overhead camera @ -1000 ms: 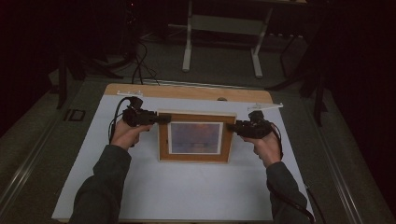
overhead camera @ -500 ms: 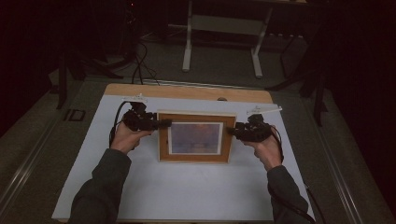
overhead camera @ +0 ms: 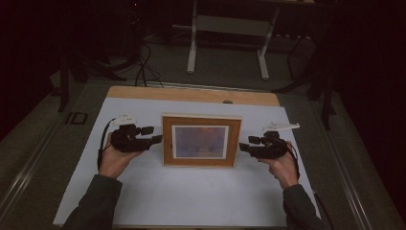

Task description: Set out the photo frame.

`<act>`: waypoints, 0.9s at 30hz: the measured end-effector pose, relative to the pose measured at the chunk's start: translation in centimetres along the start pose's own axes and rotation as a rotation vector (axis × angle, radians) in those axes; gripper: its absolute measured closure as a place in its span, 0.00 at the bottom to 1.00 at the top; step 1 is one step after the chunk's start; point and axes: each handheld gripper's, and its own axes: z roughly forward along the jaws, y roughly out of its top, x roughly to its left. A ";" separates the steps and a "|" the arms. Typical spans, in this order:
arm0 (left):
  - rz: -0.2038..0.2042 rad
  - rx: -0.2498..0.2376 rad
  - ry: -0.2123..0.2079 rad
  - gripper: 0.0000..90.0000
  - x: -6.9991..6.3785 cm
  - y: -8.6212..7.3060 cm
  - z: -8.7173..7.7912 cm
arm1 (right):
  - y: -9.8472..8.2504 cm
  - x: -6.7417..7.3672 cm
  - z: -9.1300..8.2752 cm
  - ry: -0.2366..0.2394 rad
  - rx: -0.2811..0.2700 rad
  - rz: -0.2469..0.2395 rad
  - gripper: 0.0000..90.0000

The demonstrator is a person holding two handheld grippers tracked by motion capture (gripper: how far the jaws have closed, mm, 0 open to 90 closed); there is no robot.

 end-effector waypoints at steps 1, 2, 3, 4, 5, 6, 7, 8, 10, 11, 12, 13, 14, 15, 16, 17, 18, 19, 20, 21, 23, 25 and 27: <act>0.007 0.008 0.007 0.49 -0.2 -0.7 -0.1 | -0.5 0.0 0.0 -0.003 0.006 -0.004 0.46; 0.007 0.008 0.007 0.49 -0.2 -0.7 -0.1 | -0.5 0.0 0.0 -0.003 0.006 -0.004 0.46; 0.012 0.032 0.034 0.49 -0.3 -2.1 -0.3 | -1.5 0.0 -0.2 -0.002 0.008 -0.001 0.45; 0.009 0.038 0.048 0.49 -0.4 -2.8 -0.3 | -2.0 -0.1 -0.3 -0.002 0.008 0.007 0.46; 0.004 0.043 0.062 0.49 -0.4 -3.5 -0.4 | -2.6 -0.2 -0.4 -0.004 0.005 0.013 0.46; -0.007 0.047 0.066 0.49 -0.4 -4.2 -0.4 | -3.1 -0.3 -0.5 -0.005 -0.002 0.022 0.46; -0.014 0.052 0.073 0.50 -0.4 -4.8 -0.4 | -3.6 -0.4 -0.6 -0.003 -0.002 0.035 0.46; -0.014 0.058 0.085 0.50 -0.5 -5.2 -0.4 | -4.1 -0.5 -0.7 -0.005 -0.005 0.045 0.46; -0.023 0.066 0.104 0.49 -0.6 -6.0 -0.3 | -4.9 -0.6 -0.7 -0.020 0.002 0.053 0.45; -0.020 0.067 0.122 0.49 -0.7 -6.4 -0.2 | -5.3 -0.6 -0.7 -0.026 0.003 0.059 0.45; -0.021 0.077 0.130 0.49 -0.8 -6.6 -0.1 | -5.6 -0.7 -0.7 -0.028 0.000 0.061 0.45; -0.012 0.099 0.140 0.49 -0.8 -6.8 0.1 | -5.9 -0.8 -0.5 -0.035 0.010 0.062 0.44; -0.012 0.099 0.140 0.49 -0.8 -6.8 0.1 | -6.1 -0.9 -0.4 -0.050 0.027 0.057 0.44; 0.006 0.118 0.173 0.49 -0.9 -7.0 0.1 | -6.1 -0.9 -0.4 -0.050 0.027 0.057 0.44; 0.006 0.118 0.173 0.49 -0.9 -7.0 0.1 | -6.1 -0.9 -0.4 -0.050 0.027 0.057 0.44; -0.008 0.127 0.190 0.49 -0.9 -7.7 0.0 | -6.9 -1.1 -0.2 -0.095 0.051 0.046 0.44; -0.016 0.131 0.206 0.49 -0.8 -8.0 0.0 | -7.2 -1.2 -0.1 -0.102 0.056 0.049 0.43; -0.027 0.138 0.219 0.49 -0.7 -8.2 0.0 | -7.5 -1.3 -0.2 -0.107 0.059 0.054 0.43; -0.038 0.151 0.230 0.49 -0.6 -8.5 0.0 | -7.8 -1.5 -0.2 -0.114 0.061 0.059 0.43; -0.038 0.151 0.230 0.49 -0.6 -8.5 0.0 | -7.8 -1.5 -0.2 -0.114 0.061 0.059 0.43; -0.062 0.179 0.280 0.48 -0.3 -9.1 0.2 | -8.4 -2.1 -0.5 -0.136 0.053 0.082 0.43; -0.067 0.187 0.309 0.47 -0.1 -9.4 0.4 | -8.7 -2.4 -0.8 -0.165 0.038 0.089 0.41; -0.059 0.205 0.369 0.45 0.0 -9.5 0.5 | -9.0 -2.9 -1.1 -0.195 0.024 0.097 0.40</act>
